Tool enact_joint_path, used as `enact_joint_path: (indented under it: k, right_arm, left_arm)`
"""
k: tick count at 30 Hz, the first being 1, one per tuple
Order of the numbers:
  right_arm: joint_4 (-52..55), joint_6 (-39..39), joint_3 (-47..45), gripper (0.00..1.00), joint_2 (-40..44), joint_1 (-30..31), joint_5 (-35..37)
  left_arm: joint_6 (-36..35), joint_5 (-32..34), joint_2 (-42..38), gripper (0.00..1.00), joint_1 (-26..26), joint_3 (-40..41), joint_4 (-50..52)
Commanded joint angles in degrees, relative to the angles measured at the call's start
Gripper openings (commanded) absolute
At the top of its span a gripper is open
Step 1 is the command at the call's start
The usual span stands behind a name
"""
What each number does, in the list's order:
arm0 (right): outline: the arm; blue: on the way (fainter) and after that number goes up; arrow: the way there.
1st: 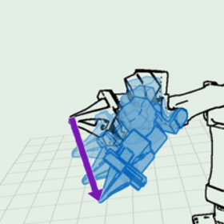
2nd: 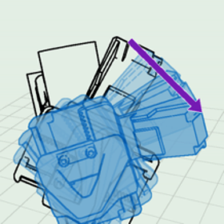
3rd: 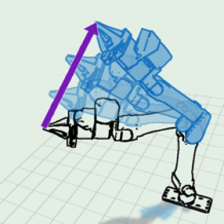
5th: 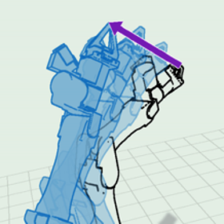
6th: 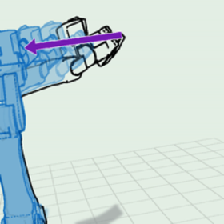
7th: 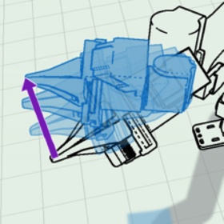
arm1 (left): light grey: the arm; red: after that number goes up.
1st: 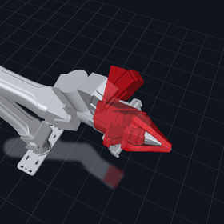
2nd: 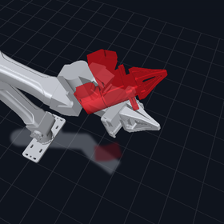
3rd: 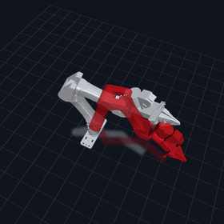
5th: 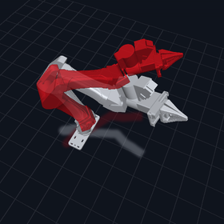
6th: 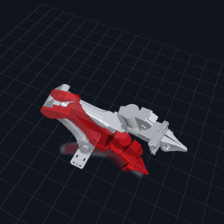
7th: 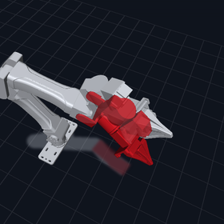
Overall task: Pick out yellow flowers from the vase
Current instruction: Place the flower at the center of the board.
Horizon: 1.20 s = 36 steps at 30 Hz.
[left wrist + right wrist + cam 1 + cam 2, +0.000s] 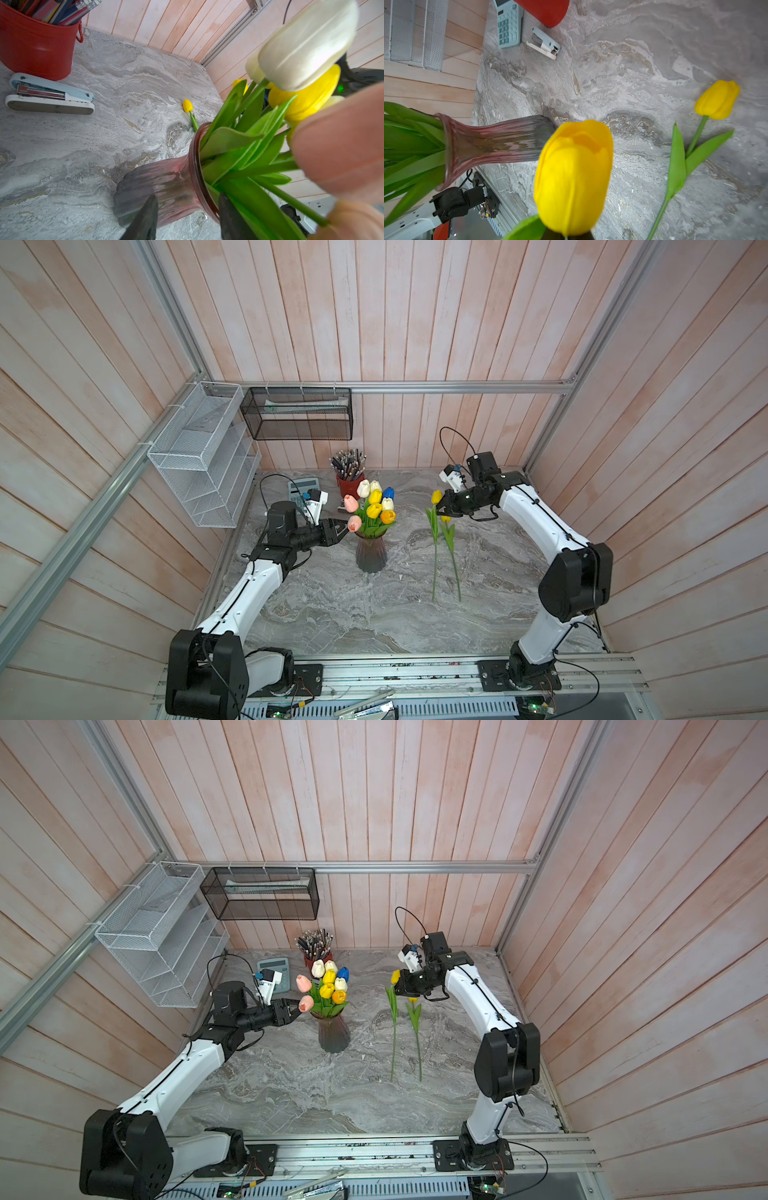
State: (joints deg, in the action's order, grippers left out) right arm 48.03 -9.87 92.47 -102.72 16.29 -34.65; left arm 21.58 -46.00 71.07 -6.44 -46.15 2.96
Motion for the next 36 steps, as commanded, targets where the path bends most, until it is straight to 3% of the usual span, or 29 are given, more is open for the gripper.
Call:
enact_joint_path:
  k: [1, 16, 36]
  right_arm:
    - [0.19, 3.71, -0.43, 0.0, -3.19, -1.27, -5.19]
    - [-3.57, 5.04, -0.01, 0.0, -14.66, -4.52, -5.95]
    - [-9.24, 2.23, 0.07, 0.0, -21.26, -4.84, -5.16]
  left_arm:
    - [-1.37, -0.27, 0.46, 0.48, 0.08, 0.89, -1.27]
    - [-1.28, -0.61, 1.08, 0.48, 0.17, 0.45, -0.88]
    - [-1.68, -0.84, 1.0, 0.48, 1.03, 0.19, -0.09]
